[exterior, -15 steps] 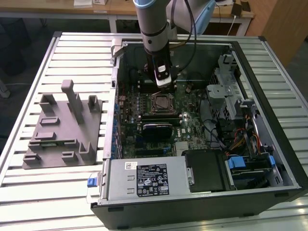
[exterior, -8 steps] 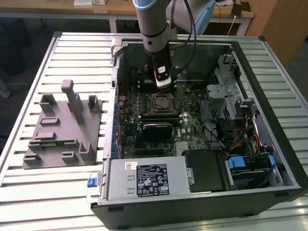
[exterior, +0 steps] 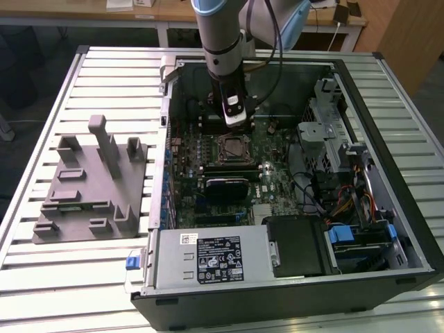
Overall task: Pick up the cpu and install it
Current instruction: 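Install the first cpu locking lever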
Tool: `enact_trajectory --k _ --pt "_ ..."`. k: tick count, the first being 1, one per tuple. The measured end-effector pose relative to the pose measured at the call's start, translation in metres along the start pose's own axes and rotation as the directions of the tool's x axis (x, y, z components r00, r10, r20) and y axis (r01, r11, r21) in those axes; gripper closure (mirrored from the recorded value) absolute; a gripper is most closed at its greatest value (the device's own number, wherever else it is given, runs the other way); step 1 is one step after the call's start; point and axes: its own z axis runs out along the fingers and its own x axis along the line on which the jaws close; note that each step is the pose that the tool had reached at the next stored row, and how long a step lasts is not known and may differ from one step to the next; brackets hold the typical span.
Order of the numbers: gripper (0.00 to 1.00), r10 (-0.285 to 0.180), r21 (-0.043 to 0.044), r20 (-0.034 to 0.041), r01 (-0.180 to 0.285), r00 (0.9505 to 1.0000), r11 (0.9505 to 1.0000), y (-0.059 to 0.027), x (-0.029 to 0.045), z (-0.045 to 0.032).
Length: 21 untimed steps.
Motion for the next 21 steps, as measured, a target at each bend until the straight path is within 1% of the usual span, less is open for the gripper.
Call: enact_trajectory --k 4,7,21 --pt "0.89 -0.001 -0.0027 0.0063 0.001 1.0000 1.0000 0.0000 0.0005 0.0019" --pt "0.89 -0.001 -0.0040 0.0092 0.001 1.0000 1.0000 -0.0001 0.0007 0.0029" --pt "0.89 -0.003 -0.0057 0.0119 0.003 0.9999 1.0000 0.0002 0.0028 0.0062"
